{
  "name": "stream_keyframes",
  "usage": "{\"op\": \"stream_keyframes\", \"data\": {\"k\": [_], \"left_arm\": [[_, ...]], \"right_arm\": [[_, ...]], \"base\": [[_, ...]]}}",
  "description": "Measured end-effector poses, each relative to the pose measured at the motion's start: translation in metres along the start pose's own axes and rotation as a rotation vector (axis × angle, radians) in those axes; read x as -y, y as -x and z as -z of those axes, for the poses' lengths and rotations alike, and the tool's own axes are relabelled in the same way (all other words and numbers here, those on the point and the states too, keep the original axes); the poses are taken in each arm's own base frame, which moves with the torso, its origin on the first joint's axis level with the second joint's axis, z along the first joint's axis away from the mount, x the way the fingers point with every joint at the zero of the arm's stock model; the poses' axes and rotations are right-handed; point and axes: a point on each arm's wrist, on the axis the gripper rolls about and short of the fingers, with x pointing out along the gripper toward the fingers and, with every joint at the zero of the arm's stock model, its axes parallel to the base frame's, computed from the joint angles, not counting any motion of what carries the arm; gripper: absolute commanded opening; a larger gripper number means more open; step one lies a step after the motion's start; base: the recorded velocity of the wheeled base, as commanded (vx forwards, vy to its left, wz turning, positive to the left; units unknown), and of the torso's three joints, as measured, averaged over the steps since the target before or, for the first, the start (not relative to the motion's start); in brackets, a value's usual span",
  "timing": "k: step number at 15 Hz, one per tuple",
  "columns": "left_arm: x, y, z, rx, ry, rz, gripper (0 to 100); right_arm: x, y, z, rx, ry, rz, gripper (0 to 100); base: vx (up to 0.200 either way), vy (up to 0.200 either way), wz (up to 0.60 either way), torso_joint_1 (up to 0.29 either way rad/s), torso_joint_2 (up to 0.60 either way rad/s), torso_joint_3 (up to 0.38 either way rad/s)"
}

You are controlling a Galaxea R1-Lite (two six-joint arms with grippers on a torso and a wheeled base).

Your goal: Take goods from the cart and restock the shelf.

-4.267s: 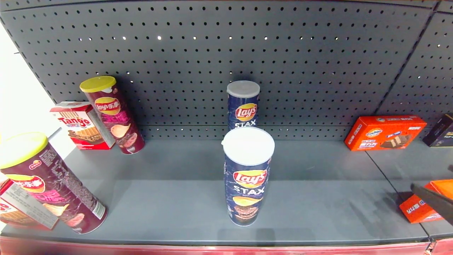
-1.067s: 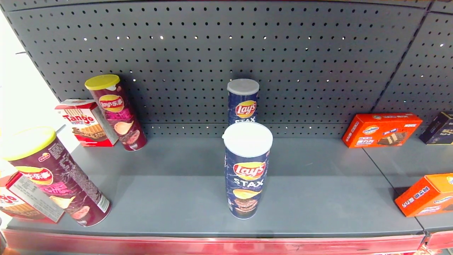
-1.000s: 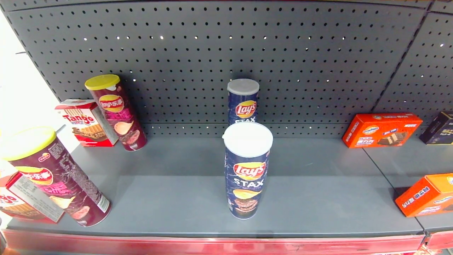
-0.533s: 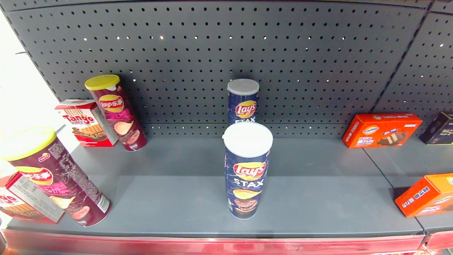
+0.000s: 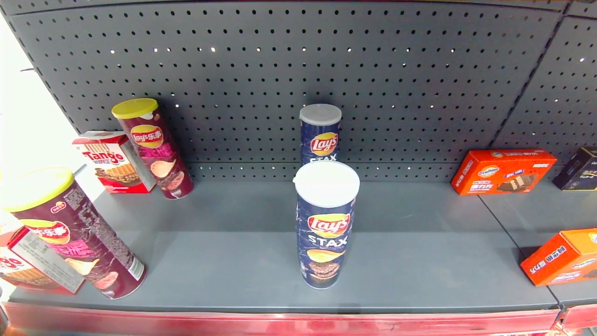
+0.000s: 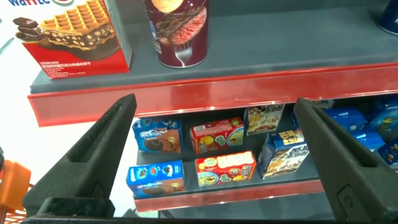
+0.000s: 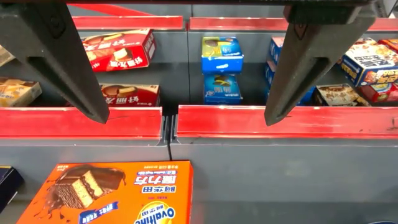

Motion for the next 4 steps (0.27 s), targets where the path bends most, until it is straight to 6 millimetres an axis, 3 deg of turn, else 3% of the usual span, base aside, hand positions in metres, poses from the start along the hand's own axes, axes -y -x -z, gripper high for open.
{"op": "stream_keyframes", "data": {"k": [4], "left_arm": [[0.0000,0.0000,0.0000,0.000,0.000,0.000,100]], "right_arm": [[0.0000,0.0000,0.0000,0.000,0.001,0.000,100]], "base": [[0.000,0.000,0.00,0.000,0.00,0.000]]}}
